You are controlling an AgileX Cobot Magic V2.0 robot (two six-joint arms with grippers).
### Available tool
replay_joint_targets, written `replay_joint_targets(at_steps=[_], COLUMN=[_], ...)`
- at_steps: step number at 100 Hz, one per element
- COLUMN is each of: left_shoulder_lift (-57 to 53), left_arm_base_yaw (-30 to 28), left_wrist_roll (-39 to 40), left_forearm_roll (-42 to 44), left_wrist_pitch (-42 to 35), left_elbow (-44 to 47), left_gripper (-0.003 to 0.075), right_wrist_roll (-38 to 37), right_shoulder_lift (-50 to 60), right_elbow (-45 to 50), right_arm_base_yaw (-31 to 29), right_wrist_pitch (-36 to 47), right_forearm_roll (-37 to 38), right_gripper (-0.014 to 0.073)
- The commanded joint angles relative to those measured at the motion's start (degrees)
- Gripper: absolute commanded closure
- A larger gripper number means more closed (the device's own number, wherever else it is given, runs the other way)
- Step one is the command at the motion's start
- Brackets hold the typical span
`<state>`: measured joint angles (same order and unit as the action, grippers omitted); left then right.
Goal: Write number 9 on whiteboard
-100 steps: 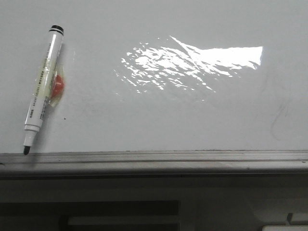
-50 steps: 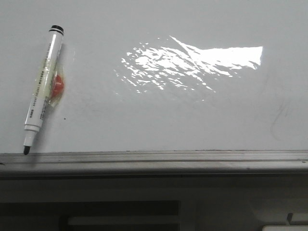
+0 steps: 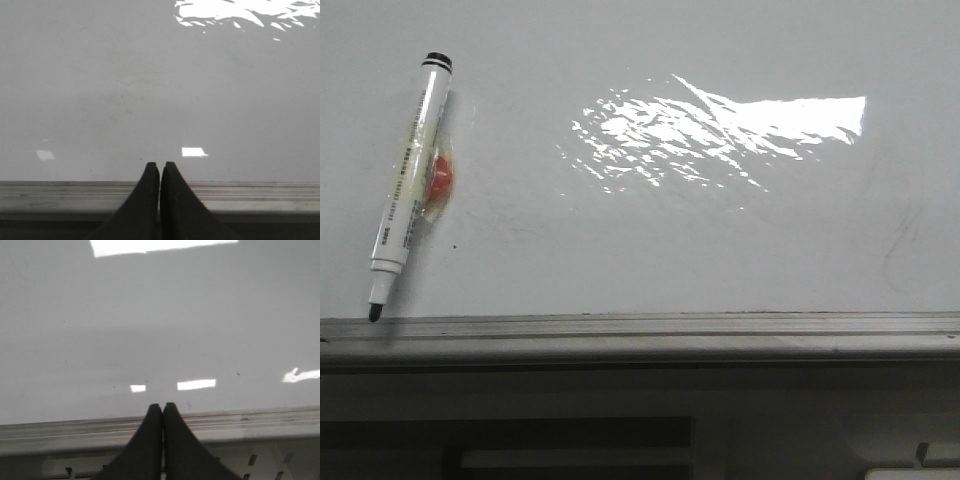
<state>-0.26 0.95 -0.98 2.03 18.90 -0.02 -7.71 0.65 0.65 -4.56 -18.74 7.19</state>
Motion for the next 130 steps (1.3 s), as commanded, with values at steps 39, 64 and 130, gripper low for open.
replay_joint_targets(at_steps=[39,64,130], left_shoulder_lift=[-1.5,-1.5,-0.7], left_arm_base_yaw=[0.5,0.4,0.4], left_wrist_roll=[0.3,0.3,1.0], left_forearm_roll=[7.8,8.0,-5.8], left_wrist_pitch=[-10.6,-16.6,-23.0], left_elbow=[1.2,1.2,-2.9], left_gripper=[0.0741,0.0741,0.0741], right_wrist_roll=[0.2,0.2,-2.4], right_shoulder_lift=[0.9,0.9,-1.1], right_elbow=[1.6,1.6,-5.9], right_arm_base_yaw=[-0.1,-0.1,2.4], right_wrist_pitch=[13.6,20.4,14.4], right_forearm_roll=[0.4,-0.2,-0.6], right_gripper=[0.0657,0.0657,0.0655])
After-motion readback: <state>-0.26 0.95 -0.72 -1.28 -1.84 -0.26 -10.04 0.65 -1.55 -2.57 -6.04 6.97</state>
